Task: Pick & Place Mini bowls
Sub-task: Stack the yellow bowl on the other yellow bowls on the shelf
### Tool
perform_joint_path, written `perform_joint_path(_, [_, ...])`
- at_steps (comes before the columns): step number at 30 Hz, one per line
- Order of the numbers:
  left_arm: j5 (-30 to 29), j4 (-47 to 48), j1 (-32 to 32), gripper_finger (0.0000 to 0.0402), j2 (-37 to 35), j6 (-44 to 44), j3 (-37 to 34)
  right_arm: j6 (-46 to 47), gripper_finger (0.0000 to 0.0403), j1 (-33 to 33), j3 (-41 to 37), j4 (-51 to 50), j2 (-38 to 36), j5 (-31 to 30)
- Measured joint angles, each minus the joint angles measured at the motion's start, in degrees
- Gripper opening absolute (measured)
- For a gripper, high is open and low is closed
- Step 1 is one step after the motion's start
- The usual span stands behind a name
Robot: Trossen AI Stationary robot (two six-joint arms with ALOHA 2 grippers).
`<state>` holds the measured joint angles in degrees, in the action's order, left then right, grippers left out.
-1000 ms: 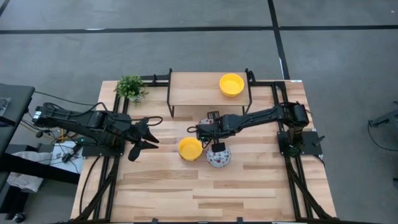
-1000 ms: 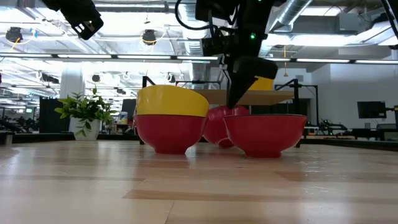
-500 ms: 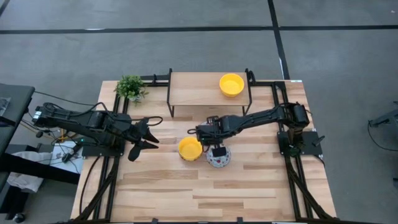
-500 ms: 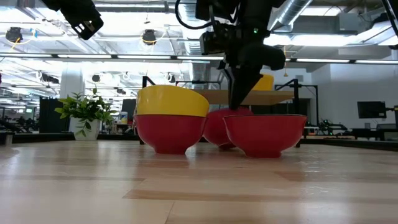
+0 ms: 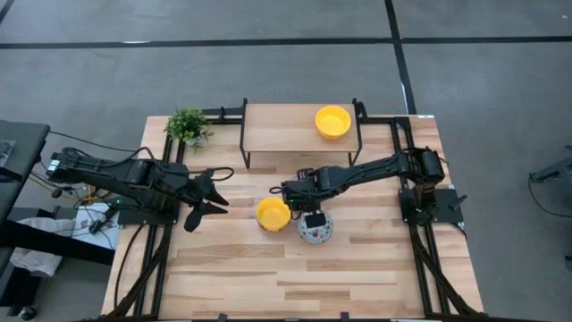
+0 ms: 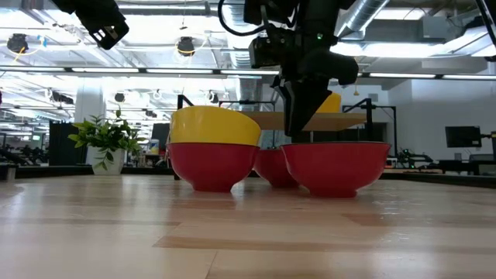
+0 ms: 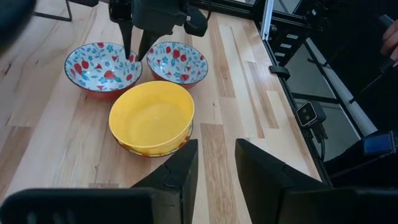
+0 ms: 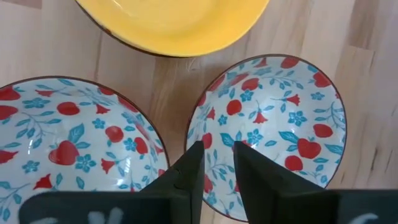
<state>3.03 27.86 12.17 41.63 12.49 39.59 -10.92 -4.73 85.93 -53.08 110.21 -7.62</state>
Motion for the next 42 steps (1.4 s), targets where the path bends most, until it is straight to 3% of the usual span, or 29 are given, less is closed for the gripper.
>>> perform_joint_path(8, [0.0,-0.3,0.0,0.0106,0.3,-1.1,0.0,2.4,0.0077,0.0,1.1,-2.0,0.0,-0.1])
perform_joint_path(15, [0.0,-4.1,-0.3,0.0106,4.7,-3.0,0.0,3.2,0.0077,-0.4,3.7,-4.9,-1.0,-3.1])
perform_joint_path(29, [-3.9,-15.0,-0.4,0.0106,16.5,-13.8,0.0,9.2,0.0077,-2.3,3.9,-3.6,-18.0,-3.0])
perform_joint_path(42, [-3.7,-20.0,-2.1,0.0106,26.0,-21.2,0.0,11.6,0.0077,-4.9,3.8,-8.8,-26.3,-4.4])
